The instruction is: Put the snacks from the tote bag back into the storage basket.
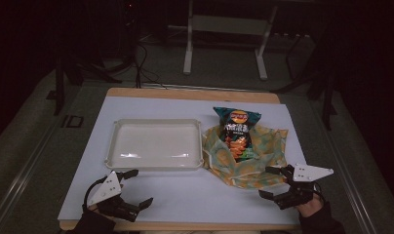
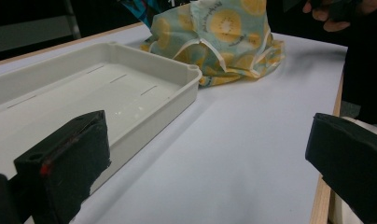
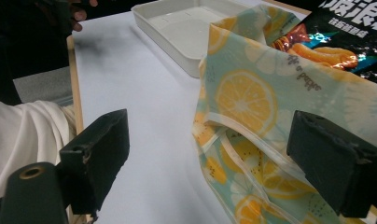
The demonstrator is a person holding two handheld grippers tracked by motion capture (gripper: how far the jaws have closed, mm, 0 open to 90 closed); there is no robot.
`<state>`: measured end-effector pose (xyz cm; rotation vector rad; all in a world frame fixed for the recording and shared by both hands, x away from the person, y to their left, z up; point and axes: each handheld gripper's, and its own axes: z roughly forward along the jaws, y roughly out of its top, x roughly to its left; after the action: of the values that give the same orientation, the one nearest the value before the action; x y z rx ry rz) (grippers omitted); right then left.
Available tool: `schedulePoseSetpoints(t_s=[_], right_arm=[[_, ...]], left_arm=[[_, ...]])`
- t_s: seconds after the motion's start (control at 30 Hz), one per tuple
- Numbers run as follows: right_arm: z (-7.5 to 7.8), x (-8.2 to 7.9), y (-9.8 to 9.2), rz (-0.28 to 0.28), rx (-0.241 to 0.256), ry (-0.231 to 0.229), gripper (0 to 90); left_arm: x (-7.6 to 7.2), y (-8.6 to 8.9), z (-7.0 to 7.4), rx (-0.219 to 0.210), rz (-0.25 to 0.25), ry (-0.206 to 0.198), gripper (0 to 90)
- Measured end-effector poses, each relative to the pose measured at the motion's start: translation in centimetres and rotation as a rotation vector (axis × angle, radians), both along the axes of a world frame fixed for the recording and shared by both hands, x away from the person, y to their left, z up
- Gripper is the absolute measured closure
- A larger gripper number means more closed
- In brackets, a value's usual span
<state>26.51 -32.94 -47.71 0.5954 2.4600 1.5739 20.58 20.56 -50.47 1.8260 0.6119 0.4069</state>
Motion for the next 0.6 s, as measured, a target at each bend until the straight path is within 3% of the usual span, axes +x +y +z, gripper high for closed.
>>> schedulePoseSetpoints(t_s=[0.13,0.37,0.47,0.53,0.6], right_arm=[[0.1,-0.1,-0.1,-0.003,0.000,0.016,11.6],[0.4,-0.3,-0.1,0.012,-0.059,0.051,11.0],[0.4,-0.4,0.5,0.010,-0.112,0.067,11.0],[0.5,-0.5,0.8,0.037,-0.107,0.082,11.0],[0.7,-0.9,1.1,0.053,-0.120,0.052,11.1]], left_arm=[[0.0,0.1,0.0,-0.007,0.008,-0.001,0.3],[0.0,0.0,0.0,0.002,0.003,0.002,0.3],[0.0,0.0,0.0,-0.005,0.003,0.004,0.3],[0.0,0.0,0.1,-0.006,0.002,0.003,0.3],[0.0,0.0,0.1,-0.007,0.001,0.005,0.3]])
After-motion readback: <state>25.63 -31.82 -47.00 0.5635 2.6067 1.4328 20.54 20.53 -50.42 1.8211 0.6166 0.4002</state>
